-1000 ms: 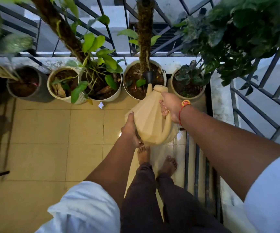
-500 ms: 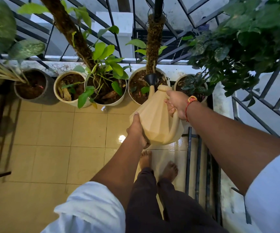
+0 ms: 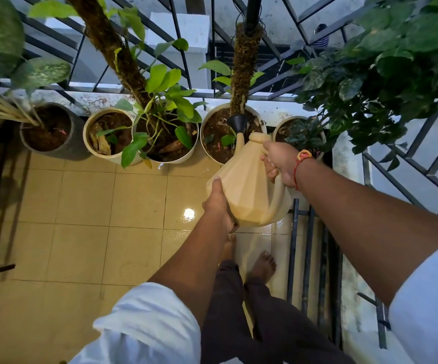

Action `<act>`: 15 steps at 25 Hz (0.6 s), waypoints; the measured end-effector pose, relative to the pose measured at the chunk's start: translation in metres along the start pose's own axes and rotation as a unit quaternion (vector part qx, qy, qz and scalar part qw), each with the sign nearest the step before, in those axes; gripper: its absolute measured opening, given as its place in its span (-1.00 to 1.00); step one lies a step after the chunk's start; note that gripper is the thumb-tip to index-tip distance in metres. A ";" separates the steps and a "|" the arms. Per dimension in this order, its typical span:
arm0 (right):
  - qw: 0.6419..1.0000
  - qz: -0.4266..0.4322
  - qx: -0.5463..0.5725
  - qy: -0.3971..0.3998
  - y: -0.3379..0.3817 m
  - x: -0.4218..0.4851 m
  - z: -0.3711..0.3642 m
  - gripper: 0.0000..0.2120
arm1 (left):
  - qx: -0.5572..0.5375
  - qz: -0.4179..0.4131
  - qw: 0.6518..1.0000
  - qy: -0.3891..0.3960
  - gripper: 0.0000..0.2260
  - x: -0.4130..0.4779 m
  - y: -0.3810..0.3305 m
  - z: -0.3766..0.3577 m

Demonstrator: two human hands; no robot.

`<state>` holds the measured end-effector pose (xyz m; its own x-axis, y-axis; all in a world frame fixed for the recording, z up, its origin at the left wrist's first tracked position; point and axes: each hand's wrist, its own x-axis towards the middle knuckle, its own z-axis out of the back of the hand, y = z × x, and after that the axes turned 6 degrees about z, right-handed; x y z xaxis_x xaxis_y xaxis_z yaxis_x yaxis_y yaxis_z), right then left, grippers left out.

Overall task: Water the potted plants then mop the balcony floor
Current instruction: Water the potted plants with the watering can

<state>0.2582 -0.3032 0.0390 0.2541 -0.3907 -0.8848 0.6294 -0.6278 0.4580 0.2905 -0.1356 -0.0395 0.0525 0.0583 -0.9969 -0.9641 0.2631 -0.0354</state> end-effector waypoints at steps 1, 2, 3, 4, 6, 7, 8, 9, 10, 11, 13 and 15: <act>1.000 0.003 -0.001 -0.001 0.000 0.001 0.000 -0.70 | -0.001 0.000 1.000 -0.001 -0.10 0.001 0.000 -0.001; 1.000 0.005 -0.003 -0.002 0.001 0.002 0.000 -0.70 | -0.003 0.000 1.000 0.000 -0.09 0.002 -0.001 -0.002; 1.000 0.005 -0.004 -0.002 0.001 0.003 0.001 -0.70 | -0.003 0.001 1.000 0.000 -0.08 0.003 -0.001 -0.002; 1.000 0.006 -0.005 -0.001 0.002 0.004 0.001 -0.70 | -0.002 0.002 1.000 0.000 -0.08 0.004 -0.002 -0.002; 1.000 0.009 -0.007 0.001 0.003 0.005 0.001 -0.70 | 0.002 0.001 1.000 0.004 -0.09 0.004 -0.003 -0.002; 1.000 0.010 -0.010 0.000 0.004 0.005 0.002 -0.70 | 0.005 -0.001 1.000 0.006 -0.10 0.005 -0.003 -0.002; 1.000 0.012 -0.012 -0.003 0.003 0.006 0.002 -0.70 | 0.005 -0.005 1.000 0.009 -0.11 0.006 -0.003 -0.002; 1.000 0.015 -0.014 -0.006 0.003 0.007 0.002 -0.70 | 0.005 -0.009 1.000 0.012 -0.12 0.007 -0.003 -0.002; 1.000 0.019 -0.016 -0.010 0.002 0.007 0.002 -0.70 | 0.002 -0.011 1.000 0.016 -0.12 0.009 -0.003 -0.001; 0.999 0.023 -0.018 -0.013 0.002 0.006 0.002 -0.70 | -0.003 -0.012 1.000 0.020 -0.11 0.011 -0.002 -0.001; 0.999 0.031 -0.019 -0.021 0.000 0.001 0.000 -0.71 | -0.008 -0.016 0.999 0.027 -0.08 0.015 0.000 0.002; 0.999 0.039 -0.017 -0.030 -0.005 -0.007 -0.002 -0.73 | -0.015 -0.016 0.999 0.040 -0.05 0.021 0.002 0.005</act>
<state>0.2543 -0.2959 0.0427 0.2603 -0.4774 -0.8392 0.6336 -0.5714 0.5216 0.2905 -0.1293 -0.0602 0.0629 -0.0269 -0.9977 -0.9697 0.2346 -0.0675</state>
